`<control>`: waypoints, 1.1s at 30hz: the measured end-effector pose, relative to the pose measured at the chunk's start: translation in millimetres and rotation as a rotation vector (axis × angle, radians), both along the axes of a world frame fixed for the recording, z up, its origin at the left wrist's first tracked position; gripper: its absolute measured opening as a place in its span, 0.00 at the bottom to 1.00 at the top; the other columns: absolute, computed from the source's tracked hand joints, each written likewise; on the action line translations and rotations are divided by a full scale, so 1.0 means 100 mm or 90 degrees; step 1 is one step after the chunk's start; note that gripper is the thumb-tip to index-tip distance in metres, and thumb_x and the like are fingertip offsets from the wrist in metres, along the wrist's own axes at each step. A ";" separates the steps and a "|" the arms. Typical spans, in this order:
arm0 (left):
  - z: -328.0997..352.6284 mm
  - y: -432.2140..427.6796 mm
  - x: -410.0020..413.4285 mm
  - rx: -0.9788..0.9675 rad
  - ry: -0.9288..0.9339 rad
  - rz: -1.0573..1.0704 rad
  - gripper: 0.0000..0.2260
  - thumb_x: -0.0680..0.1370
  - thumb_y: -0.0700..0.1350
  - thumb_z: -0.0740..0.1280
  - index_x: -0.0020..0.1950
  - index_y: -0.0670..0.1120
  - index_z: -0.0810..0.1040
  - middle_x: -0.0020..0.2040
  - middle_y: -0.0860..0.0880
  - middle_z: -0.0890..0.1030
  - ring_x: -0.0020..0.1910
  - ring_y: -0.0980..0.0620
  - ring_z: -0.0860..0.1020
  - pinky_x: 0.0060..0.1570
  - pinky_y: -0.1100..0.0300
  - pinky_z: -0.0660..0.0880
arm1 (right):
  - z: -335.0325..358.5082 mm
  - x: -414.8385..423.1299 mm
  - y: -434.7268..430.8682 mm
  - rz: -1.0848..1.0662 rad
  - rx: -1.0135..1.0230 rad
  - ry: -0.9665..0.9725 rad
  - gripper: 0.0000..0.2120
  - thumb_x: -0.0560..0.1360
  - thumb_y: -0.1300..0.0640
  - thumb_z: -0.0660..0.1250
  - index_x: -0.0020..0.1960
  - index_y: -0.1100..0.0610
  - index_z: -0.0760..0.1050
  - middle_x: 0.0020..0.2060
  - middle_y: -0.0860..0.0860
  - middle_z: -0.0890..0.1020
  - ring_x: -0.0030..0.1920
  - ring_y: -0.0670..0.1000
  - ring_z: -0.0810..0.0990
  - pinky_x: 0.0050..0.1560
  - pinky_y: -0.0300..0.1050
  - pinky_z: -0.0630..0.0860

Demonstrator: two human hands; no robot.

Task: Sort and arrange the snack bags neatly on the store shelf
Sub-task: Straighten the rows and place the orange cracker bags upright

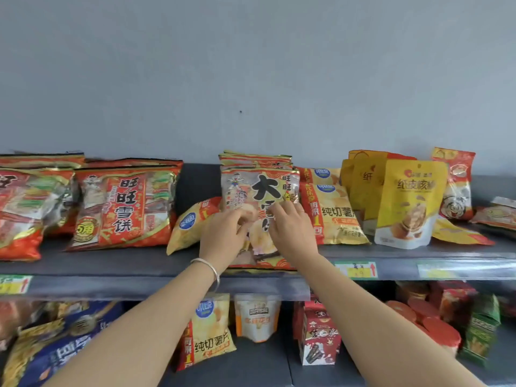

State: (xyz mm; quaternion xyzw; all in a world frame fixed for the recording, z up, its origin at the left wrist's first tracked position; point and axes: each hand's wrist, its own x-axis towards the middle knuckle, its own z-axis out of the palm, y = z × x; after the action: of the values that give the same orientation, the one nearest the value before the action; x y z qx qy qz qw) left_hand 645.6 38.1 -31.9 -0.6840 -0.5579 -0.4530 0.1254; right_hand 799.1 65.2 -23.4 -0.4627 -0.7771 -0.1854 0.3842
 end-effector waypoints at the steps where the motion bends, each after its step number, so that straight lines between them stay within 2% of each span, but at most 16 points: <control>1: -0.04 -0.06 -0.23 -0.008 0.006 0.025 0.04 0.77 0.45 0.65 0.50 0.49 0.77 0.47 0.51 0.81 0.46 0.50 0.77 0.40 0.55 0.75 | -0.01 -0.19 -0.04 0.021 -0.002 -0.019 0.12 0.78 0.59 0.59 0.60 0.57 0.75 0.57 0.54 0.78 0.58 0.58 0.72 0.53 0.50 0.70; 3: -0.11 -0.14 -0.65 -0.033 0.015 0.084 0.05 0.77 0.45 0.64 0.51 0.48 0.77 0.47 0.50 0.80 0.46 0.48 0.77 0.39 0.55 0.74 | -0.01 -0.54 -0.11 0.068 -0.019 -0.044 0.12 0.79 0.59 0.58 0.59 0.58 0.75 0.57 0.55 0.77 0.60 0.58 0.72 0.55 0.51 0.71; 5: -0.19 -0.16 -1.00 -0.092 0.007 0.131 0.07 0.77 0.46 0.64 0.54 0.49 0.76 0.51 0.49 0.79 0.49 0.47 0.76 0.43 0.52 0.75 | -0.02 -0.85 -0.15 0.111 -0.078 -0.041 0.10 0.80 0.59 0.57 0.57 0.60 0.74 0.54 0.56 0.76 0.56 0.58 0.74 0.51 0.51 0.71; 8: -0.31 -0.13 -1.36 -0.195 0.000 0.168 0.14 0.77 0.49 0.64 0.62 0.51 0.72 0.59 0.49 0.75 0.57 0.47 0.74 0.50 0.50 0.74 | -0.05 -1.29 -0.12 0.133 -0.268 0.030 0.10 0.79 0.59 0.56 0.55 0.63 0.73 0.50 0.59 0.78 0.50 0.60 0.78 0.42 0.48 0.70; 10: -0.38 -0.08 -1.50 -0.255 0.016 0.186 0.19 0.77 0.51 0.64 0.67 0.53 0.68 0.64 0.48 0.72 0.61 0.46 0.72 0.53 0.50 0.73 | -0.09 -1.56 -0.03 0.139 -0.482 0.170 0.15 0.79 0.58 0.58 0.62 0.64 0.72 0.56 0.60 0.78 0.57 0.59 0.77 0.48 0.45 0.71; 12: -0.43 -0.01 -1.58 -0.303 0.057 0.201 0.24 0.76 0.52 0.64 0.71 0.54 0.62 0.69 0.48 0.68 0.65 0.45 0.68 0.56 0.51 0.70 | -0.13 -1.79 0.09 0.157 -0.720 0.384 0.23 0.79 0.53 0.62 0.71 0.62 0.65 0.65 0.57 0.73 0.64 0.56 0.73 0.58 0.41 0.70; 13: -0.44 0.03 -1.61 -0.314 0.078 0.207 0.26 0.76 0.53 0.63 0.73 0.54 0.60 0.70 0.48 0.66 0.67 0.45 0.67 0.58 0.51 0.69 | -0.14 -1.89 0.15 0.160 -0.800 0.504 0.28 0.78 0.50 0.64 0.73 0.61 0.60 0.67 0.56 0.71 0.66 0.55 0.71 0.63 0.43 0.70; 14: -0.44 0.07 -1.63 -0.318 0.096 0.213 0.27 0.76 0.53 0.63 0.74 0.54 0.59 0.71 0.48 0.65 0.68 0.45 0.65 0.60 0.51 0.68 | -0.15 -1.96 0.23 0.151 -0.824 0.613 0.35 0.76 0.48 0.67 0.75 0.61 0.56 0.68 0.56 0.69 0.67 0.56 0.69 0.66 0.46 0.69; 17: -0.40 0.21 -1.66 -0.316 0.131 0.213 0.27 0.77 0.54 0.62 0.74 0.54 0.57 0.73 0.49 0.62 0.70 0.45 0.63 0.64 0.50 0.65 | -0.19 -2.08 0.46 0.108 -0.756 0.816 0.48 0.70 0.44 0.73 0.76 0.61 0.48 0.70 0.57 0.67 0.69 0.58 0.68 0.66 0.51 0.67; 19: -0.38 0.31 -1.67 -0.319 0.133 0.203 0.27 0.77 0.54 0.62 0.74 0.55 0.58 0.74 0.49 0.61 0.71 0.45 0.62 0.65 0.49 0.65 | -0.22 -2.17 0.58 0.099 -0.720 0.920 0.52 0.67 0.41 0.74 0.76 0.61 0.47 0.70 0.58 0.67 0.69 0.59 0.67 0.65 0.53 0.67; 21: -0.39 0.38 -1.69 -0.330 0.125 0.192 0.27 0.77 0.55 0.62 0.74 0.55 0.58 0.74 0.48 0.61 0.71 0.45 0.62 0.65 0.49 0.65 | -0.24 -2.24 0.68 0.079 -0.703 0.966 0.52 0.67 0.37 0.72 0.76 0.61 0.49 0.70 0.59 0.66 0.69 0.60 0.68 0.65 0.54 0.68; 23: -0.41 0.44 -1.71 -0.342 0.109 0.176 0.27 0.77 0.55 0.63 0.74 0.56 0.58 0.74 0.49 0.61 0.71 0.45 0.62 0.65 0.50 0.65 | -0.25 -2.29 0.77 0.051 -0.704 0.940 0.47 0.70 0.38 0.69 0.76 0.60 0.50 0.70 0.58 0.66 0.69 0.60 0.68 0.65 0.53 0.68; 26: -0.41 0.48 -1.75 -0.355 0.029 0.137 0.29 0.76 0.54 0.65 0.74 0.54 0.58 0.74 0.49 0.62 0.70 0.46 0.64 0.65 0.50 0.65 | -0.25 -2.31 0.86 0.047 -0.607 0.912 0.34 0.77 0.49 0.66 0.75 0.61 0.54 0.67 0.60 0.70 0.66 0.61 0.71 0.65 0.54 0.70; 29: -0.35 0.48 -1.77 -0.337 -0.149 0.037 0.30 0.76 0.50 0.67 0.74 0.50 0.59 0.72 0.47 0.66 0.70 0.47 0.66 0.67 0.49 0.65 | -0.17 -2.31 0.78 0.063 -0.503 0.869 0.23 0.78 0.54 0.65 0.68 0.59 0.62 0.61 0.61 0.76 0.60 0.63 0.76 0.60 0.59 0.74; 31: -0.26 0.44 -1.72 -0.297 -0.283 -0.030 0.30 0.77 0.47 0.66 0.75 0.46 0.57 0.73 0.45 0.65 0.71 0.47 0.65 0.69 0.52 0.62 | -0.09 -2.29 0.67 0.092 -0.455 0.844 0.17 0.78 0.53 0.65 0.62 0.57 0.64 0.57 0.59 0.79 0.57 0.63 0.79 0.57 0.59 0.75; 33: -0.14 0.40 -1.65 -0.265 -0.378 -0.046 0.30 0.78 0.49 0.64 0.76 0.45 0.55 0.74 0.45 0.63 0.72 0.47 0.62 0.70 0.52 0.60 | 0.01 -2.23 0.55 0.129 -0.415 0.843 0.15 0.78 0.52 0.65 0.60 0.55 0.64 0.55 0.57 0.79 0.55 0.61 0.79 0.57 0.58 0.76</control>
State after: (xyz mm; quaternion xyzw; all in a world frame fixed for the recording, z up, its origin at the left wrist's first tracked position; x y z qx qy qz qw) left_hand 480.1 78.5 -46.3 -0.5529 -0.6258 -0.5125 -0.2002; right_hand 576.4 120.5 -22.3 -0.4945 -0.4370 0.4087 0.6304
